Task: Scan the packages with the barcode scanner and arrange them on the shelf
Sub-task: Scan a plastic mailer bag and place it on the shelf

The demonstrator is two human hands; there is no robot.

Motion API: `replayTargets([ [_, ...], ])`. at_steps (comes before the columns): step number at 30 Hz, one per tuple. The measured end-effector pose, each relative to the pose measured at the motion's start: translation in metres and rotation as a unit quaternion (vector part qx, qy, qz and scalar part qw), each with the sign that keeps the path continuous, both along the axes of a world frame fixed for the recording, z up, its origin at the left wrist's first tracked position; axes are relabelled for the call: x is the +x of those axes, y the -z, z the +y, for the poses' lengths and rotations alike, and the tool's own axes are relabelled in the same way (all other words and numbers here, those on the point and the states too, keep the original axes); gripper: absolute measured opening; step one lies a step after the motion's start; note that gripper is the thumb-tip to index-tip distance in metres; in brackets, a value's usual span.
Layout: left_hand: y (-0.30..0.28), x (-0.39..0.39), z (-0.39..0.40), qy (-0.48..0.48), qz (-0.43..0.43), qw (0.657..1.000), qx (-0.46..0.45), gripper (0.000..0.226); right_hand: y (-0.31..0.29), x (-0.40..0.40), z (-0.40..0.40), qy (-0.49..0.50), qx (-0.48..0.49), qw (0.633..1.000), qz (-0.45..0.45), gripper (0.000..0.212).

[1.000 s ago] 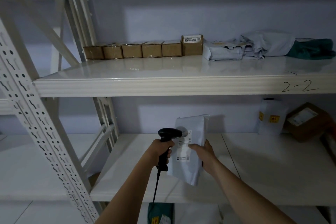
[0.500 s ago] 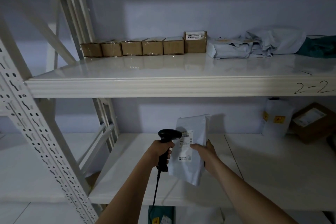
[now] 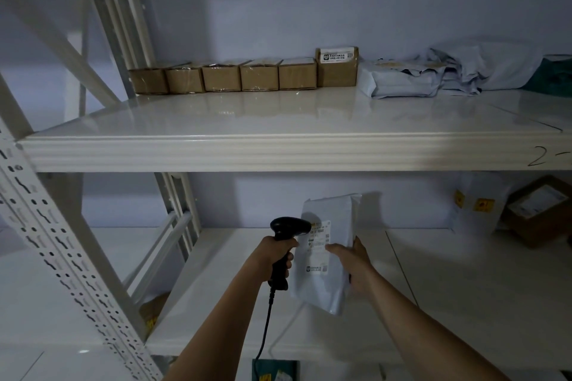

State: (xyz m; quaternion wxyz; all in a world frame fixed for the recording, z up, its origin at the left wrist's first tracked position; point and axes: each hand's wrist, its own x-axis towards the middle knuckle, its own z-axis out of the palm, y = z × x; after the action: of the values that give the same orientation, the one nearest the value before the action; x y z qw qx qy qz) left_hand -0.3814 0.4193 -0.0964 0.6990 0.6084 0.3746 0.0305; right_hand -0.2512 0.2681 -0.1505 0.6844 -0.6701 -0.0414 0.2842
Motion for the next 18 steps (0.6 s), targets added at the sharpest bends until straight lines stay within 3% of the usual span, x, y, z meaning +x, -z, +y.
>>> replayTargets([
  [18, 0.004, 0.01, 0.004, -0.003, 0.002, 1.0, 0.003, 0.009, 0.0, 0.013, 0.002, -0.014, 0.008, 1.0, -0.011, 0.045],
])
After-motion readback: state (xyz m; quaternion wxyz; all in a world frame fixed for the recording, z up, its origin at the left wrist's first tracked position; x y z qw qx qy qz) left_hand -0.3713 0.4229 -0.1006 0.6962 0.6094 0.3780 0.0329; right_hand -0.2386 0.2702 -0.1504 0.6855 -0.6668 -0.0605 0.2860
